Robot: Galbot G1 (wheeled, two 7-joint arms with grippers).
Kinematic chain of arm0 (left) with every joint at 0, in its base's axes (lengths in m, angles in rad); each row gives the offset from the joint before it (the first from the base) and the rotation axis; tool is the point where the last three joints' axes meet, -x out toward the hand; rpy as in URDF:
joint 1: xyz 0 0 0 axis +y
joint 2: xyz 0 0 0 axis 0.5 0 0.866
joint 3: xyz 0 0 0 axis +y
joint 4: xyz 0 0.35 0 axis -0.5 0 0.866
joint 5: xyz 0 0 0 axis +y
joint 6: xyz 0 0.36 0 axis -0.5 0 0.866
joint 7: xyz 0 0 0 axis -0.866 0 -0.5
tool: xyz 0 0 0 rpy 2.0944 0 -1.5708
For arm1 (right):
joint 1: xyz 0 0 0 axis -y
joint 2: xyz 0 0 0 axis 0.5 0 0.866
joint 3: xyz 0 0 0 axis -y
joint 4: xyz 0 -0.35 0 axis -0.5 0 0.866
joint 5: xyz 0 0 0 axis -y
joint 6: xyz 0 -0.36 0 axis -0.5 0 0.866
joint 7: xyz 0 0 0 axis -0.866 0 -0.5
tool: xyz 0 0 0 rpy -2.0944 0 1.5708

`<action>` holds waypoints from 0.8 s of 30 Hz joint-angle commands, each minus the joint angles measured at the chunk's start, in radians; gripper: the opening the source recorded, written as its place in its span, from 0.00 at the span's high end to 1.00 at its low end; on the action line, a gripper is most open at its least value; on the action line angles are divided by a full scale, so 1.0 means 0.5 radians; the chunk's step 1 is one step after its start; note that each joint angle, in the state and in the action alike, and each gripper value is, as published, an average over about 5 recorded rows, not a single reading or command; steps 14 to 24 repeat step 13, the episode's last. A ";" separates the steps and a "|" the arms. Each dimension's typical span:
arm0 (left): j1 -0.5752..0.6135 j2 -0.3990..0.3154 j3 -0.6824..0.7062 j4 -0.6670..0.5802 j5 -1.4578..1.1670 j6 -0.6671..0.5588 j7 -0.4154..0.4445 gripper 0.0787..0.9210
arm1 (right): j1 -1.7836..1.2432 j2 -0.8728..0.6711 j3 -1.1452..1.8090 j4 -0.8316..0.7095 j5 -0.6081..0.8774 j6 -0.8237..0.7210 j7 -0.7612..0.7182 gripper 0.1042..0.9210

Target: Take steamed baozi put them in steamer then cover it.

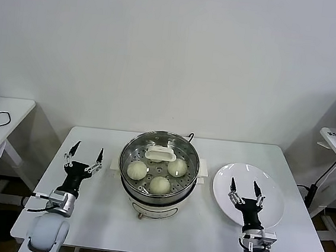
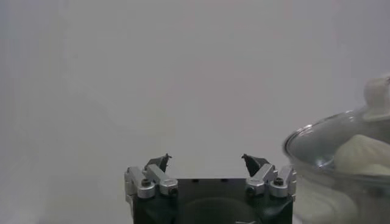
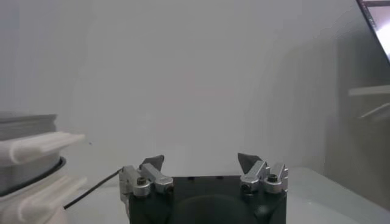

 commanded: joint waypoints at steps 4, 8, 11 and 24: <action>0.029 0.013 -0.036 0.090 -0.114 -0.121 -0.033 0.12 | -0.058 0.015 0.004 0.047 -0.011 -0.020 0.017 0.12; 0.043 0.020 -0.037 0.089 -0.106 -0.121 -0.050 0.12 | -0.077 0.022 0.009 0.061 -0.033 -0.013 0.023 0.12; 0.048 0.021 -0.035 0.091 -0.097 -0.128 -0.056 0.12 | -0.084 0.026 0.011 0.068 -0.042 -0.007 0.024 0.12; 0.049 0.021 -0.035 0.090 -0.095 -0.130 -0.056 0.12 | -0.085 0.028 0.011 0.069 -0.044 -0.006 0.025 0.12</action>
